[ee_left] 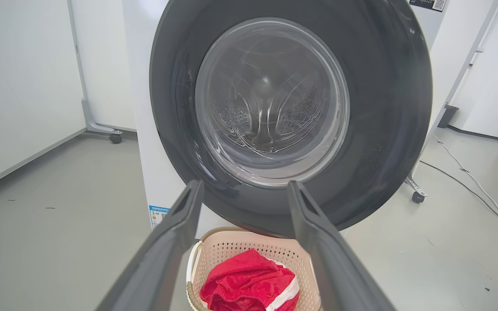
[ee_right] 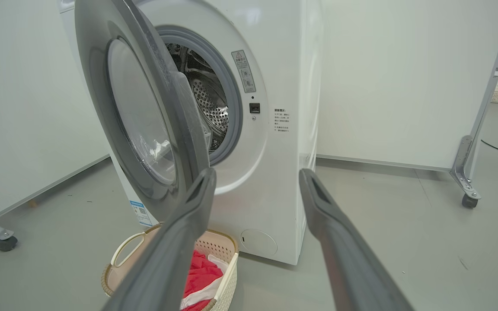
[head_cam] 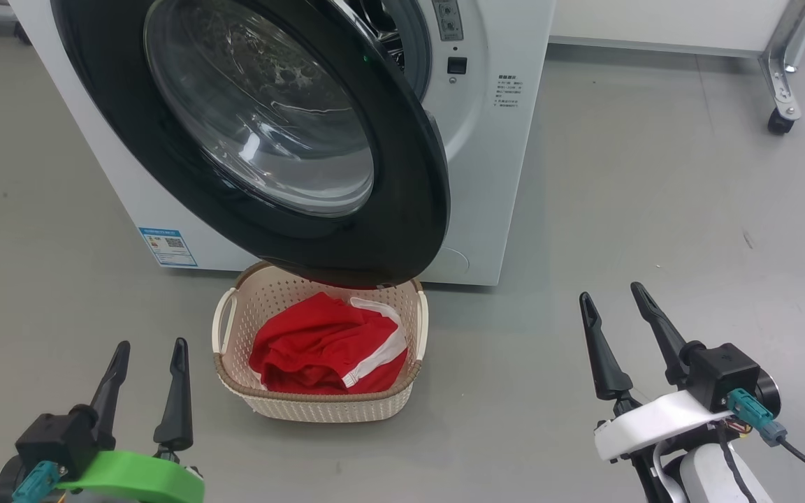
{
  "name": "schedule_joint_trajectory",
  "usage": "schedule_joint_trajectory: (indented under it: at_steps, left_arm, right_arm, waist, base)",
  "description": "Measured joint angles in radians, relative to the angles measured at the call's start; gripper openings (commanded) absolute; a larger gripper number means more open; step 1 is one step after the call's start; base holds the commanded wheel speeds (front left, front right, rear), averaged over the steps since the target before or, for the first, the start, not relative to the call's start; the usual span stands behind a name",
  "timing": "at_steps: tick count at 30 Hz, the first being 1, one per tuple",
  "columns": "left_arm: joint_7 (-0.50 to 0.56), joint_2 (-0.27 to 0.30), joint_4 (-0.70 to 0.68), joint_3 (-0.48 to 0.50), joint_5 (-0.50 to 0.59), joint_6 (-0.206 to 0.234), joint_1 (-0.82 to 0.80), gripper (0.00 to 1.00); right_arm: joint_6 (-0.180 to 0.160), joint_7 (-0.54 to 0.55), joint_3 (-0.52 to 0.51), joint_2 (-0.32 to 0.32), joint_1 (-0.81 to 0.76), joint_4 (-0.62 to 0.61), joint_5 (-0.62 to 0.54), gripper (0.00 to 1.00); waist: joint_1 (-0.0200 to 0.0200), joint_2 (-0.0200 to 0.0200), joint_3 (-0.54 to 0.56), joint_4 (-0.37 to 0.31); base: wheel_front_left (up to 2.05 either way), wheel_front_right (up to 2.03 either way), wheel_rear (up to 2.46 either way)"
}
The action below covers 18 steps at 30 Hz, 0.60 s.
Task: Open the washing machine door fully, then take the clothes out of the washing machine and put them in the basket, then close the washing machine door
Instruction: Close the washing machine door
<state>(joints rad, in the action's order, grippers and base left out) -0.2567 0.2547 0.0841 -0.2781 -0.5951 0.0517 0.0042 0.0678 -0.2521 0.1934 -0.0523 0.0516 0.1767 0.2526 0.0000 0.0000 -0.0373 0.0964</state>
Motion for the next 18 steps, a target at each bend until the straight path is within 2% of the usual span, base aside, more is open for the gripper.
schedule_joint_trajectory:
  at_steps: [18]
  left_arm:
    - [0.0,-0.018,-0.002,0.012,0.039,-0.023,0.023,1.0]
  right_arm:
    - [0.0,0.0,0.0,0.003,0.0,0.002,0.0,1.0]
  waist:
    - [0.0,0.0,-0.001,-0.007]
  base:
    - [0.0,0.0,0.0]
